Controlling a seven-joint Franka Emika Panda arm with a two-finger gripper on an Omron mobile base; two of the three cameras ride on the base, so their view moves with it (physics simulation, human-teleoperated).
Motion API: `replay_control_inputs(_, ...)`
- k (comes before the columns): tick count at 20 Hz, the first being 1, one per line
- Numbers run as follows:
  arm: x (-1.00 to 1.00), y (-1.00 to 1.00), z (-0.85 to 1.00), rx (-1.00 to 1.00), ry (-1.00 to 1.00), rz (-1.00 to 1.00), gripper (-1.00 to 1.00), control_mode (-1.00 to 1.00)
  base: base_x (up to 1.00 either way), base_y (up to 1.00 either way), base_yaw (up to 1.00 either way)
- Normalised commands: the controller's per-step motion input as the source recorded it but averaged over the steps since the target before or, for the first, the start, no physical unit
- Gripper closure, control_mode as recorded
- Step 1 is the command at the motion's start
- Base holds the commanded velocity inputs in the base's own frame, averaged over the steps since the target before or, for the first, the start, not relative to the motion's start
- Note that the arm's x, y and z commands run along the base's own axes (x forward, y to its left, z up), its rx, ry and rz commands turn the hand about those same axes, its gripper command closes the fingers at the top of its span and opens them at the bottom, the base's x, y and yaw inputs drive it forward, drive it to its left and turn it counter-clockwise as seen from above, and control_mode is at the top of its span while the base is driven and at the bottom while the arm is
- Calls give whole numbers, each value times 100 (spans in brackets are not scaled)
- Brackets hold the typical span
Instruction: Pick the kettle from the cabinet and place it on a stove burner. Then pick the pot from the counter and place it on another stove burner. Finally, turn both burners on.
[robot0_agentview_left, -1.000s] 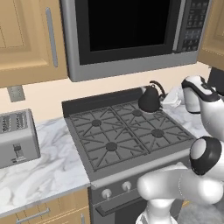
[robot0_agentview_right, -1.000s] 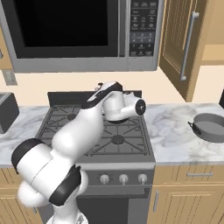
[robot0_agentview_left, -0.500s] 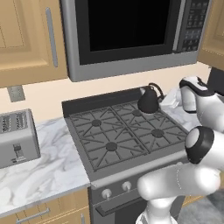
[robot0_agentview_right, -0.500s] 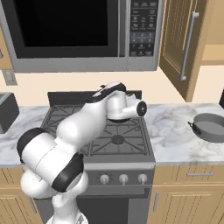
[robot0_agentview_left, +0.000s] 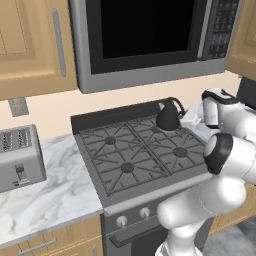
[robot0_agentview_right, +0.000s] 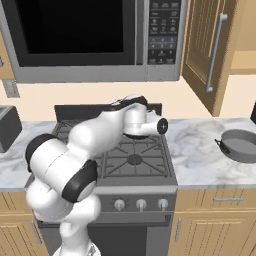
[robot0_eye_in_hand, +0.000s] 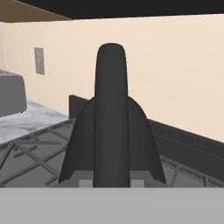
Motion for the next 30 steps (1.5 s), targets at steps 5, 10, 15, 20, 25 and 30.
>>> replay_control_inputs(5,21,-5,-9,0,0,0,100,-100,0,0,0)
replay_control_inputs(10,22,-3,-7,0,0,0,100,-100,0,0,0)
replay_control_inputs(15,20,-2,-8,0,0,0,100,-100,0,0,0)
replay_control_inputs(20,21,-1,-8,0,0,0,100,-100,0,0,0)
replay_control_inputs(25,21,-2,-11,0,0,0,100,-100,0,0,0)
replay_control_inputs(30,22,0,-13,0,0,0,100,-100,0,0,0)
